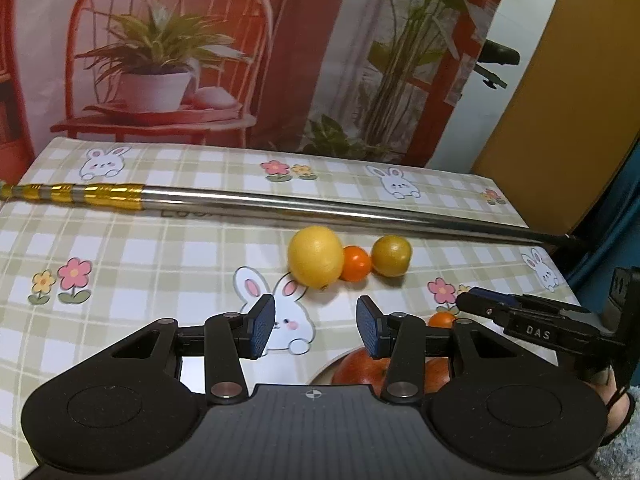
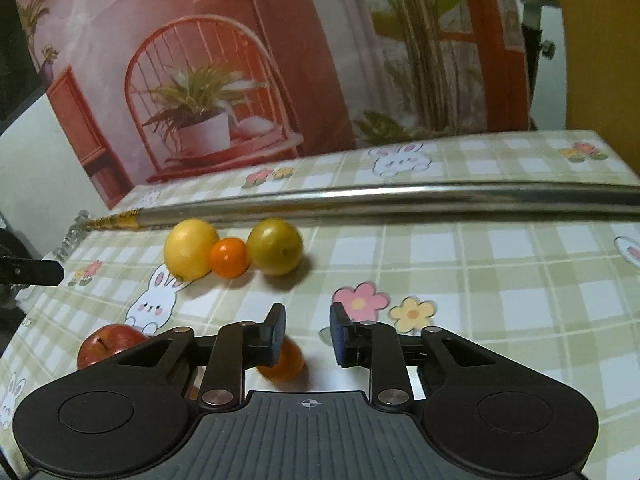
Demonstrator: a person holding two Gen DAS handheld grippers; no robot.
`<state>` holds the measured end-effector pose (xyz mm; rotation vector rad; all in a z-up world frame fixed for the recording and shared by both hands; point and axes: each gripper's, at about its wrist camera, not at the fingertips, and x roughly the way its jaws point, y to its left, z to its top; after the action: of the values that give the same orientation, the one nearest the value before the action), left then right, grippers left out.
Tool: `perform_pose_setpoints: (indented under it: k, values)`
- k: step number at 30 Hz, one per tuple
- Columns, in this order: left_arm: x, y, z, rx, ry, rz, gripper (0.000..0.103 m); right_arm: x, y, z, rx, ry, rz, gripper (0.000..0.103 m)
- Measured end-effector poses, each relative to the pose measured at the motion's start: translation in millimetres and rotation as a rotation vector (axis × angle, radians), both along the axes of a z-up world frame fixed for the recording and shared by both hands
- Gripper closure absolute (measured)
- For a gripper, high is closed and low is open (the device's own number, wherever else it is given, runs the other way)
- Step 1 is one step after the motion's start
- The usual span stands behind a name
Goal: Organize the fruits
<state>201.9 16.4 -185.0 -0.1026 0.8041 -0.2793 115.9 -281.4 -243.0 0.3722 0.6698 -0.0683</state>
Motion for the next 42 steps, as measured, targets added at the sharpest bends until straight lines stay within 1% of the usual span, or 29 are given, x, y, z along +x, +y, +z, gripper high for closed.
perform_pose_setpoints:
  k: [2,4,6,9,11,13,14,16,19,21,23,25,27,29,30,32,33,35,39,42]
  values:
    - [2.7,-7.9,1.2,0.009,-0.003,-0.007,0.056,-5.9,-3.3,2.2,0.031,-0.04,0.008,0.073]
    - [3.4,-13.7,2.1,0.017,-0.008,-0.01,0.056,-6.5,-1.9,3.0,0.043,-0.055,0.031,0.069]
    - [5.1,-18.3,1.8,0.019,0.0,-0.013,0.056,-4.0,2.3,0.5,0.044,-0.043,0.065,0.069]
    - [5.1,-21.7,3.1,0.035,0.008,-0.017,0.056,0.1,8.5,-6.9,0.041,-0.021,0.095,0.065]
    - [4.5,-23.4,4.2,0.043,0.011,-0.016,0.056,4.8,13.1,-13.4,0.037,-0.002,0.119,0.066]
    - [3.7,-25.2,4.3,0.043,0.017,-0.019,0.056,6.8,16.9,-20.0,0.035,0.023,0.117,0.067]
    - [4.4,-26.8,3.6,0.047,0.023,-0.022,0.056,4.9,17.0,-22.0,0.051,0.012,0.114,0.067]
    - [6.3,-30.5,2.3,0.058,0.036,-0.026,0.056,2.3,15.5,-23.6,0.056,-0.001,0.106,0.074]
    - [9.3,-38.2,3.8,0.064,0.039,-0.026,0.056,-1.2,10.9,-24.9,0.049,-0.023,0.096,0.074]
    - [12.0,-45.7,6.4,0.064,0.027,-0.044,0.056,-5.1,7.3,-23.9,0.03,-0.04,0.086,0.074]
    - [14.8,-56.8,7.6,0.086,-0.005,-0.078,0.056,-10.4,2.8,-21.6,0.004,-0.065,0.072,0.074]
    - [22.0,-68.0,6.9,0.113,-0.011,-0.086,0.056,-18.0,-0.9,-20.5,-0.036,-0.107,0.06,0.074]
    - [31.7,-76.3,8.0,0.109,-0.016,-0.097,0.056,-20.0,-7.1,-22.0,-0.026,-0.115,0.033,0.074]
    - [42.3,-85.2,7.6,0.105,-0.026,-0.127,0.056,-20.4,-11.2,-21.3,-0.016,-0.125,0.023,0.074]
    - [48.0,-89.4,6.3,0.106,-0.031,-0.135,0.057,-20.6,-12.0,-21.7,-0.023,-0.124,0.019,0.074]
    - [58.9,-97.1,1.1,0.108,-0.033,-0.139,0.06,-22.3,-14.2,-23.7,0.0,-0.132,0.014,0.074]
    - [64.0,-100.4,-2.4,0.109,-0.034,-0.136,0.065,-23.6,-14.4,-23.9,0.004,-0.14,0.011,0.074]
    - [72.5,-105.8,-9.6,0.11,-0.03,-0.136,0.066,-24.2,-15.6,-24.2,0.007,-0.148,0.005,0.073]
    - [87.5,-111.4,-25.6,0.121,-0.004,-0.134,0.066,-22.0,-18.7,-27.4,0.027,-0.128,-0.002,0.073]
    - [97.7,-110.7,-34.3,0.13,-0.006,-0.111,0.066,-24.5,-18.1,-27.7,0.03,-0.139,0.003,0.073]
